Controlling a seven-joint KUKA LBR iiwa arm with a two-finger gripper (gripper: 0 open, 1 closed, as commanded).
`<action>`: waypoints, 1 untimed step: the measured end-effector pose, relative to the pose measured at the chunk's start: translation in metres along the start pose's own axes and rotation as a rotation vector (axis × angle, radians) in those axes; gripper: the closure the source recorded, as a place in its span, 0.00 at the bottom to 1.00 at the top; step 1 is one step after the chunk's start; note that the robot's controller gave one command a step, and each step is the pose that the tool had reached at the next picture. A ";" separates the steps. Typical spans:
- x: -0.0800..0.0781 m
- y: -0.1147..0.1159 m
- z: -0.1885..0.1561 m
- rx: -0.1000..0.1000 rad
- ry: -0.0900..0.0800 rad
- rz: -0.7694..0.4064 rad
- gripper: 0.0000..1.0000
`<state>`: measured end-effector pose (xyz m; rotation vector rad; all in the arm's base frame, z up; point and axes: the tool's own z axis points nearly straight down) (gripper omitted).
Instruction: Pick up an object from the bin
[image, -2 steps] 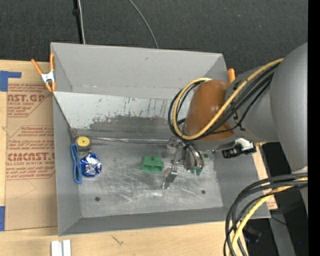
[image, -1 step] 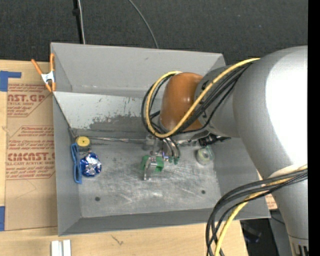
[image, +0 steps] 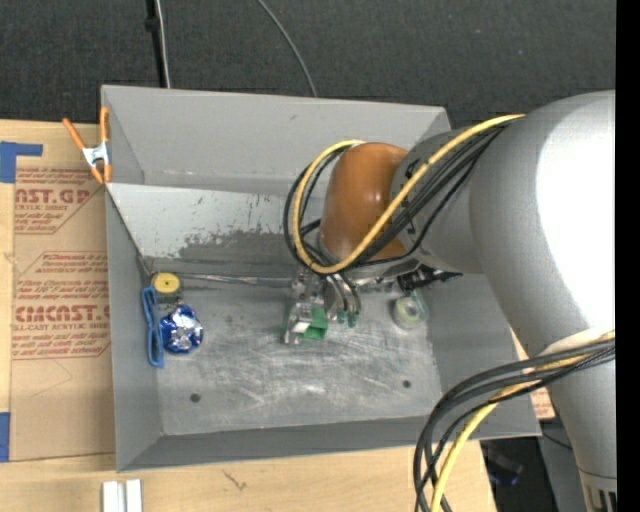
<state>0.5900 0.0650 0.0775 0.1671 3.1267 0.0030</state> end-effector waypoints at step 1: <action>0.030 0.005 -0.161 -0.001 0.001 -0.007 1.00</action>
Offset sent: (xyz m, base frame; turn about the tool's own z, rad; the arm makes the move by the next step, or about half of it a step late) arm -0.0323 0.0074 0.1559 -0.0060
